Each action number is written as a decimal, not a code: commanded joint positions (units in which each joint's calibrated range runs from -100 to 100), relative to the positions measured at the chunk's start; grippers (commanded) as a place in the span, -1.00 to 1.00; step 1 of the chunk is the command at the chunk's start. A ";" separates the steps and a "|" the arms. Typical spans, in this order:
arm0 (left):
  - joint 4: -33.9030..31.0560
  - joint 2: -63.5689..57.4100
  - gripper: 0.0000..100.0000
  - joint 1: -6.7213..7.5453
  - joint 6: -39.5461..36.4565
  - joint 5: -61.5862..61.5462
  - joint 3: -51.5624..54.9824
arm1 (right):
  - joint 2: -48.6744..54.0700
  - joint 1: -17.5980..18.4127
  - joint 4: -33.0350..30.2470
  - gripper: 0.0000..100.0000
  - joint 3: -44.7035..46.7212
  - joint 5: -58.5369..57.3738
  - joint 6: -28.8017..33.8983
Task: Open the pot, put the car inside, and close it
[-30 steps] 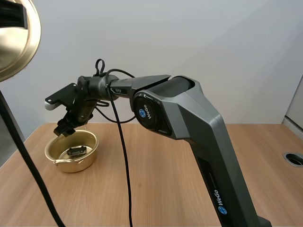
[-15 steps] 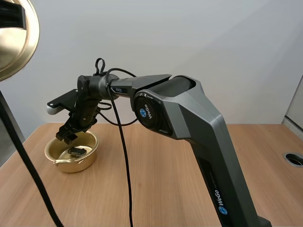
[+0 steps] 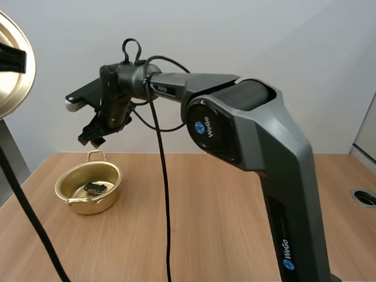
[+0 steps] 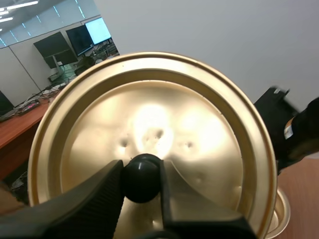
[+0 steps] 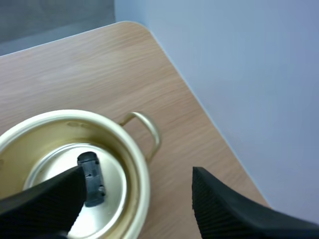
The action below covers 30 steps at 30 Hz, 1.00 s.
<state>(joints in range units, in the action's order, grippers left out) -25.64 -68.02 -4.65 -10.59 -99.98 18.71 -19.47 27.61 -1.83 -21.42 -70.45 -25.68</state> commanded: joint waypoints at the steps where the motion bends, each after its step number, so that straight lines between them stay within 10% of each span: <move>1: -0.15 0.00 -1.00 -0.01 -0.04 -0.02 3.45 | 3.02 -2.35 -3.20 1.00 -0.08 -0.20 1.09; 3: -0.15 0.00 -1.00 -0.01 -0.04 -0.02 6.20 | 5.30 -4.60 -3.08 1.00 -0.08 -1.59 1.09; 6: -0.39 0.12 -1.00 -0.01 -0.04 4.34 10.57 | 8.49 -8.74 -0.92 -1.00 -0.08 -5.94 3.62; 17: 1.54 14.15 -1.00 -0.01 -1.18 36.24 25.66 | 19.00 -24.04 13.99 -1.00 -0.08 -29.55 6.97; 30: 1.41 39.26 -1.00 -0.01 -14.13 48.05 26.19 | 38.30 -27.05 14.97 -1.00 0.83 -29.55 4.26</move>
<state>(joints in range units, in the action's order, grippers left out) -24.15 -33.71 -4.65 -23.56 -51.81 44.86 15.50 0.54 10.25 -20.62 -100.00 -21.10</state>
